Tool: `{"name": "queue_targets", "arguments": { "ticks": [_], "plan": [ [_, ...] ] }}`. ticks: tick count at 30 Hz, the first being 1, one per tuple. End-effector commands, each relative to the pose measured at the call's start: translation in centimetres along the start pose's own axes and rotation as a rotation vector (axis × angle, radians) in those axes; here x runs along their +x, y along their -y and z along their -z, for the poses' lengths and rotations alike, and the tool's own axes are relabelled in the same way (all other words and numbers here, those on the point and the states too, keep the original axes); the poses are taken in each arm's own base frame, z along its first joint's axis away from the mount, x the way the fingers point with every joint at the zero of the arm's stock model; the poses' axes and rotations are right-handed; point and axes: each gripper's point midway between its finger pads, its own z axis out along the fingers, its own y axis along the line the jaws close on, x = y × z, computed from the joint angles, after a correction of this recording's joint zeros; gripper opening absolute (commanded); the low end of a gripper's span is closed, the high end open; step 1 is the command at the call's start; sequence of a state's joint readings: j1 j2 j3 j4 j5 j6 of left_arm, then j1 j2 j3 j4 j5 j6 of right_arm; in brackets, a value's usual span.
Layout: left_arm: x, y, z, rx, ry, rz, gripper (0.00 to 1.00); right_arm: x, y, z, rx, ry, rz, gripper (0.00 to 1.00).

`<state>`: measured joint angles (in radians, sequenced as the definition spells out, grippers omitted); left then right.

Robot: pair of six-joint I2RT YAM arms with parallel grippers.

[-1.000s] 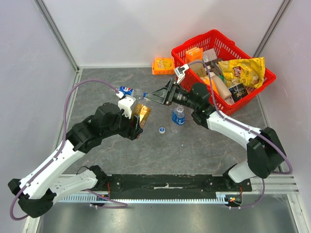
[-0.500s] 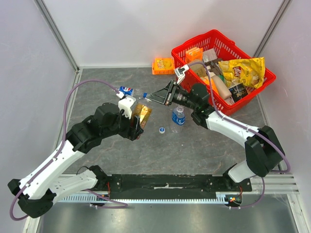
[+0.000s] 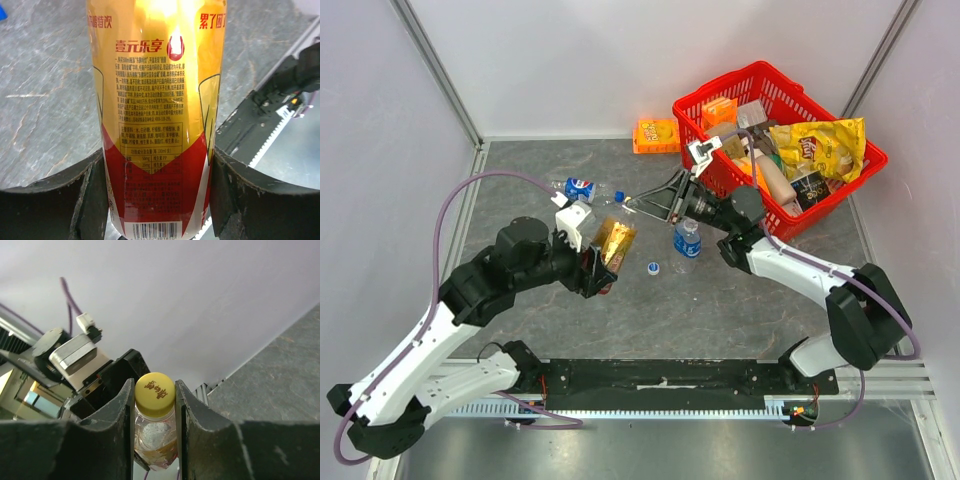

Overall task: Unscrew the bottle caps
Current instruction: Unscrew the bottle cap from the plastic bottle.

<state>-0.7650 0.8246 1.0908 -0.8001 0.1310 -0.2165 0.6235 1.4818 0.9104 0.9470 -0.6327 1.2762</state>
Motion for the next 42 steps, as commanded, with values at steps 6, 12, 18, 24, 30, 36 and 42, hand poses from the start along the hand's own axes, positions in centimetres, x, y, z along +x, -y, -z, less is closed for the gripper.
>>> {"name": "queue_targets", "arguments": {
  "ticks": [6,12,18,24,30,36,42],
  "plan": [
    [-2.6,5.9,2.4,0.324,0.118,-0.054,0.02,-1.2,-9.6,2.0,-0.325,0.040,0.233,0.00],
    [-3.5,9.3,3.9,0.524,0.158,-0.073,0.02,-0.8,-13.5,3.5,-0.482,0.042,0.326,0.00],
    [-4.2,12.5,5.4,0.744,0.173,-0.088,0.02,-0.2,-17.0,5.4,-0.649,0.034,0.380,0.00],
    [-4.0,14.4,6.8,0.905,0.163,-0.105,0.02,0.3,-19.3,6.5,-0.710,0.013,0.468,0.00],
    [-4.0,14.7,6.9,0.935,0.159,-0.105,0.02,0.6,-20.7,7.3,-0.741,0.010,0.526,0.00],
    [-4.5,13.9,6.9,0.852,0.214,-0.116,0.02,1.0,-21.5,8.1,-0.759,0.020,0.593,0.00],
    [-4.0,14.1,7.6,0.875,0.213,-0.123,0.02,1.1,-22.7,8.8,-0.788,0.034,0.661,0.00]
  ]
}}
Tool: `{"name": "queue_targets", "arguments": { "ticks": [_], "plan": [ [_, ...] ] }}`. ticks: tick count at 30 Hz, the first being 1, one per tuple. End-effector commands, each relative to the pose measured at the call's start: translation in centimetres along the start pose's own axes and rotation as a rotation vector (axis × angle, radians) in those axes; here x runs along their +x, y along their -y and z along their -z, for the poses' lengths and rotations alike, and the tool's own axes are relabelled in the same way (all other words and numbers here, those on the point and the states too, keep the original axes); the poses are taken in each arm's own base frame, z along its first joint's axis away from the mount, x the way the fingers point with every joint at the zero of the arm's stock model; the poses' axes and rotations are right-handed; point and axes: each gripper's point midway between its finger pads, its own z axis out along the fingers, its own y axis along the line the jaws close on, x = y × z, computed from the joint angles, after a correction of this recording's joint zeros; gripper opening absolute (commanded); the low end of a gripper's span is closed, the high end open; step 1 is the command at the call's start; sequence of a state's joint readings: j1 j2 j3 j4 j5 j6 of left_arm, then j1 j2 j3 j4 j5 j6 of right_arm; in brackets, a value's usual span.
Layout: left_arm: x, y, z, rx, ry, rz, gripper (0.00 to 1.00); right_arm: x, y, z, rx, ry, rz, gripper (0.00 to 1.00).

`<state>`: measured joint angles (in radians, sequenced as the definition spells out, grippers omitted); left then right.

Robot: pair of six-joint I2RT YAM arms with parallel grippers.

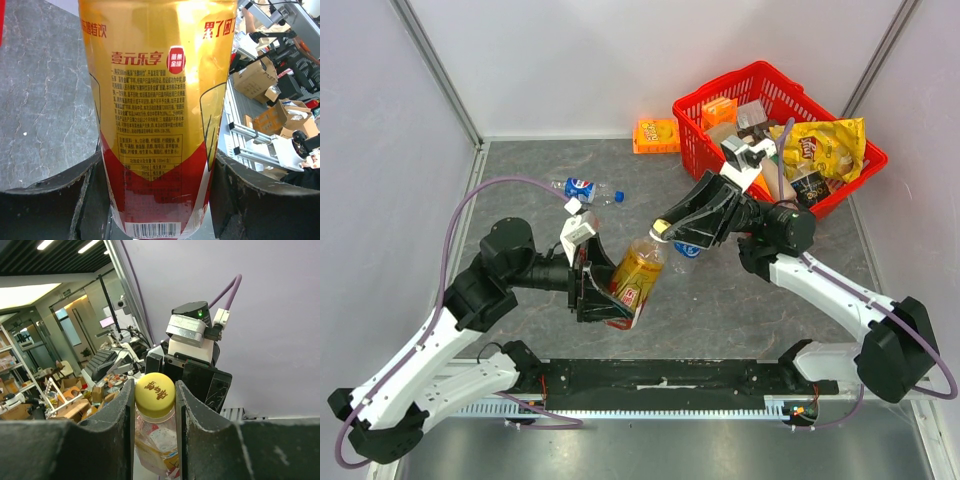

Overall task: Unscrew the bottle caps
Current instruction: Unscrew the bottle cap from the plastic bottle.

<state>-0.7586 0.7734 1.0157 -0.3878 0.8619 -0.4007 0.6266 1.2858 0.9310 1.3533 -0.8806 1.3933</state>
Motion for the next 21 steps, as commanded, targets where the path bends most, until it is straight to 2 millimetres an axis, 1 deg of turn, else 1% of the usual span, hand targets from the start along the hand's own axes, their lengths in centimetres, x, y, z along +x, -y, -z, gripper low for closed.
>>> {"name": "queue_targets", "arguments": {
  "ticks": [1,6,12,17,19,21],
  "plan": [
    [-1.2,2.8,0.7,0.107,0.045,-0.128,0.02,-1.4,-7.3,0.4,-0.262,0.053,0.376,0.00],
    [-0.6,3.8,0.7,0.183,0.024,-0.119,0.02,-1.7,-8.2,0.3,-0.285,0.051,0.390,0.00],
    [-0.6,4.6,0.9,0.222,0.024,-0.134,0.02,-2.0,-9.3,0.3,-0.306,0.054,0.415,0.00],
    [-0.5,4.5,1.0,0.216,0.023,-0.135,0.02,-2.1,-9.2,0.3,-0.302,0.061,0.409,0.00],
    [-0.4,4.3,1.1,0.201,0.024,-0.138,0.02,-2.2,-8.8,0.3,-0.288,0.064,0.398,0.00],
    [-0.6,3.7,1.1,0.155,0.044,-0.157,0.02,-2.2,-8.3,0.4,-0.269,0.066,0.389,0.00]
  ]
}}
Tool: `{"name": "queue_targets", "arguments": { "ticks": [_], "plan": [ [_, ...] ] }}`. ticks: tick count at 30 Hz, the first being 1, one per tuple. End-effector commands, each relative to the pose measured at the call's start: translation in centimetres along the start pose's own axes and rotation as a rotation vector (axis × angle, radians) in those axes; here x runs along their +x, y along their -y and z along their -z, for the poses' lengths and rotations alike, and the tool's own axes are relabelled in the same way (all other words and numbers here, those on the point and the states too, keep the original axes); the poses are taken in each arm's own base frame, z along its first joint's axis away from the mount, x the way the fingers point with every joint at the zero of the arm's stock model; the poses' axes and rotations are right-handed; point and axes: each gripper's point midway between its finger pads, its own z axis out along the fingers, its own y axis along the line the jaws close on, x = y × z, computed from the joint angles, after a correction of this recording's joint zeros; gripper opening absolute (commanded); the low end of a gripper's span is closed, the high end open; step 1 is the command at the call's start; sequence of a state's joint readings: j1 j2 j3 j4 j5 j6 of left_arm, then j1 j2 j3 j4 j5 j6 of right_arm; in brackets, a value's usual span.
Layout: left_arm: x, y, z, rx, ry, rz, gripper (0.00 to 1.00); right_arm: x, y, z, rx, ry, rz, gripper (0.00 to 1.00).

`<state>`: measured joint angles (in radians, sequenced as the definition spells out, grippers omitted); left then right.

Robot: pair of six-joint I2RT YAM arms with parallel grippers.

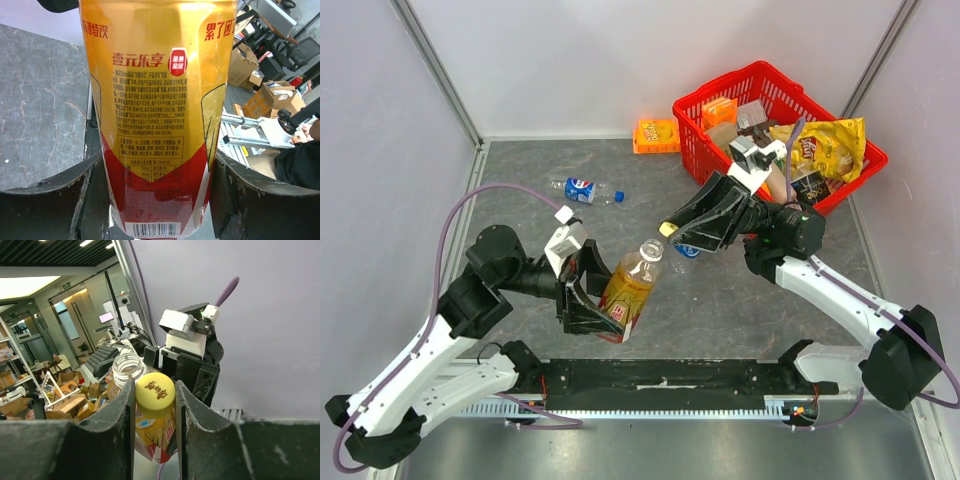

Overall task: Unscrew the bottle caps
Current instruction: Place the bottle cap at the center of the board.

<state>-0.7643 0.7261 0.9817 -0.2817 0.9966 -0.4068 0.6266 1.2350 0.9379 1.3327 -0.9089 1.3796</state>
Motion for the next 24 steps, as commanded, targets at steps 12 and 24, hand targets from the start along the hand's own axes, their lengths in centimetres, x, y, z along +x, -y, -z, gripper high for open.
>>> {"name": "queue_targets", "arguments": {
  "ticks": [12,24],
  "plan": [
    [-2.2,-4.9,4.2,-0.489,0.157,-0.112,0.02,-0.6,1.9,1.2,0.179,-0.056,0.364,0.00],
    [-0.8,-13.4,7.6,-0.937,0.131,0.012,0.02,4.6,7.9,5.8,0.481,-0.261,0.358,0.00]
  ]
}}
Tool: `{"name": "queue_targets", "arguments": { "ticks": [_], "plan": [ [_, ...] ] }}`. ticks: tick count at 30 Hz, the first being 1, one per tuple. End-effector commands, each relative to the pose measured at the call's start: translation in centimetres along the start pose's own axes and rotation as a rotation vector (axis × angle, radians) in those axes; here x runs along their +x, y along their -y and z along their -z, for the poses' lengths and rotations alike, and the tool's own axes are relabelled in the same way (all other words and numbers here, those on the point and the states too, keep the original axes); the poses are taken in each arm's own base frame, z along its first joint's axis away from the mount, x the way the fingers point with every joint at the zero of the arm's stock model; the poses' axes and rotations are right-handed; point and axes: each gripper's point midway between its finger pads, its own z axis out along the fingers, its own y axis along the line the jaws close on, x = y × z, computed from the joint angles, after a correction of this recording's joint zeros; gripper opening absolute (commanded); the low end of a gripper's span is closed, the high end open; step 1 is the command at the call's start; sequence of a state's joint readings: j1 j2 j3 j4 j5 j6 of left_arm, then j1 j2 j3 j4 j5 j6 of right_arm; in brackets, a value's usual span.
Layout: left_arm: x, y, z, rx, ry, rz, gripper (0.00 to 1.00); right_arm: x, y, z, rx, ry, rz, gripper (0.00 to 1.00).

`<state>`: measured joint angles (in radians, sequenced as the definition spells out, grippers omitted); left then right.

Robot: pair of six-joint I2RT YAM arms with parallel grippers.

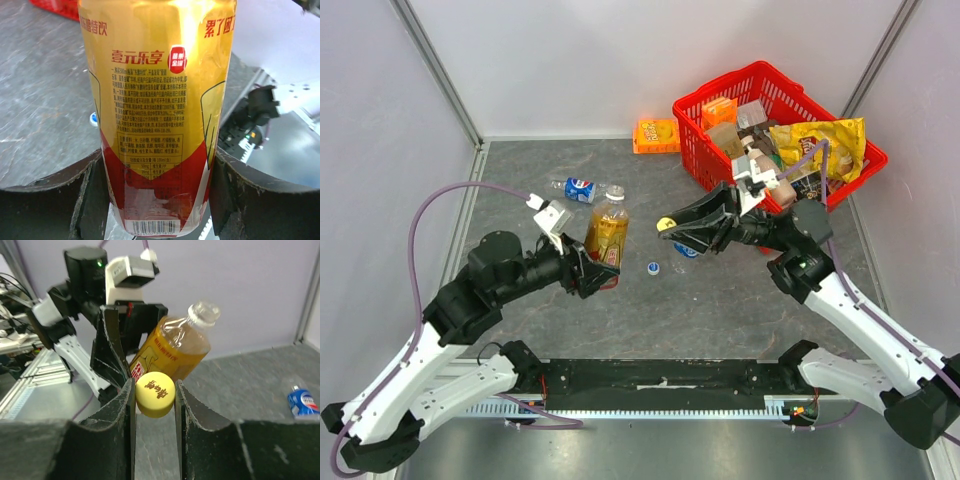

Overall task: Unscrew the bottle caps
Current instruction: Place the bottle cap at the center of the board.

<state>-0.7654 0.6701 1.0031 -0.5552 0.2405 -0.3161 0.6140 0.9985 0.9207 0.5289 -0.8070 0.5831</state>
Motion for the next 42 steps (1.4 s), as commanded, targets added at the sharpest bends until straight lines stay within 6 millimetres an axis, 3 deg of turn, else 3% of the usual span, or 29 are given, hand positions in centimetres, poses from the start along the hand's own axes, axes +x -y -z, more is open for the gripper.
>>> {"name": "queue_targets", "arguments": {
  "ticks": [1,8,15,22,30,35,37,42],
  "plan": [
    [-0.6,-3.8,-0.6,-0.210,0.020,-0.013,0.02,4.6,2.4,0.8,0.114,-0.129,0.016,0.00],
    [0.1,-6.7,-1.6,-0.336,0.041,-0.010,0.02,10.0,2.2,0.4,0.140,-0.240,-0.019,0.00],
    [-0.4,-9.1,-1.9,-0.456,0.092,-0.014,0.02,17.7,2.9,0.7,0.225,-0.388,-0.059,0.00],
    [-2.8,-7.1,-1.4,-0.366,0.155,-0.055,0.02,26.5,5.2,2.5,0.403,-0.591,-0.060,0.00],
    [-3.2,-5.3,-0.7,-0.277,0.172,-0.067,0.02,32.1,6.1,4.5,0.516,-0.686,-0.049,0.00],
    [-3.1,-4.2,-0.6,-0.222,0.168,-0.064,0.02,34.8,5.8,5.6,0.531,-0.738,-0.058,0.25],
    [-3.0,-4.1,-0.5,-0.217,0.164,-0.068,0.02,35.0,6.1,5.9,0.552,-0.749,-0.049,0.31],
    [-2.8,-4.1,-0.3,-0.215,0.156,-0.064,0.02,34.3,6.7,6.3,0.596,-0.733,-0.017,0.55]
  ]
}}
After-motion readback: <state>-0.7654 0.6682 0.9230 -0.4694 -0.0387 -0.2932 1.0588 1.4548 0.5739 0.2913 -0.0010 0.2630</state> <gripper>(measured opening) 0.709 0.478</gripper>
